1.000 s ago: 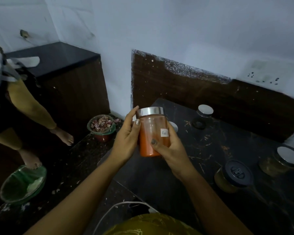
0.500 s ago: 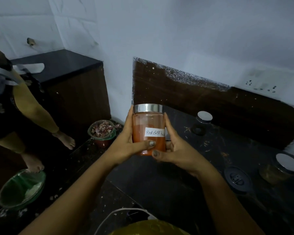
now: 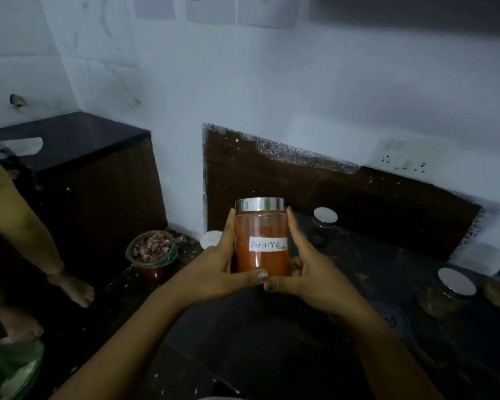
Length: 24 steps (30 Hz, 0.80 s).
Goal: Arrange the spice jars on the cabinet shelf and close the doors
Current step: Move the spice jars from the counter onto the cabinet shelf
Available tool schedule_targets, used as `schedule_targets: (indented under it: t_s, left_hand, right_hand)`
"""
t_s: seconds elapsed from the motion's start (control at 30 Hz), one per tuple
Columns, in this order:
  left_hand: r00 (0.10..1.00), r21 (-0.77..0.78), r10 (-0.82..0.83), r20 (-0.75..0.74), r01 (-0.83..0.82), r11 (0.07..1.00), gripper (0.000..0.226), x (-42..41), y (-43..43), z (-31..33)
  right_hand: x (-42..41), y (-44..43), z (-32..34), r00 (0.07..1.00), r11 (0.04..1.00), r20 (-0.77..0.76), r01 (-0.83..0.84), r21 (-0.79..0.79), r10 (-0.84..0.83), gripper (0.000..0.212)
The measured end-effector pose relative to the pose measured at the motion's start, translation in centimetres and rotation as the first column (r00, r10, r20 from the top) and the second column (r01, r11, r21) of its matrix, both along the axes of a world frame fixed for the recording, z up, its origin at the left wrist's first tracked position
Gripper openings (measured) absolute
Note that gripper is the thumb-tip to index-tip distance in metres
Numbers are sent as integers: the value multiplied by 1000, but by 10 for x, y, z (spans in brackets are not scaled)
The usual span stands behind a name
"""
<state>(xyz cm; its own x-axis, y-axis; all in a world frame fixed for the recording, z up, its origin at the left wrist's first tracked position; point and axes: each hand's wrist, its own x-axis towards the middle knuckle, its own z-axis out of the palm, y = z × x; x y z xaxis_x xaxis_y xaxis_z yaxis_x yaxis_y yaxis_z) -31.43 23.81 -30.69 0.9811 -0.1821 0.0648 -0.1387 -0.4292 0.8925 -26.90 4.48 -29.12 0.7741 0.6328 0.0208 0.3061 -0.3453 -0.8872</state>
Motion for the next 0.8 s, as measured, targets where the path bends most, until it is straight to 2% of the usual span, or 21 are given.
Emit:
schedule_targets:
  t_s: [0.13,0.3,0.37,0.47,0.6,0.67,0.8]
  left_hand:
    - [995,50,-51,85,46,998,114,22,2,29]
    - [975,34,-127,184,123,992,110,52,8,78]
    - [951,74,-162,264,147,986,106,67,10,100]
    - [936,88,-179,304,159,983,101,87,14,127]
    - [896,137,-133,423,81,987,91,120,18,170]
    - [849,149,-93,520,17,989,82,138,19,195]
    - [768,98,-3,641,-78,992,70,175,20,240]
  right_hand:
    - [7,1,27,999,1000,39,20,16,-21,114]
    - [21,4,73,982,995,159,101,-3,-99,113]
    - [28,7,95,959,988,238,156,14,-155,112]
    - [39,13,124,936,981,295,192,34,-193,113]
    - [69,26,162,852,956,443,288,51,-280,110]
    - [90,34,184,788,942,527,326,80,-318,110]
    - [136,48,229,692,929,638,353,111,-338,108]
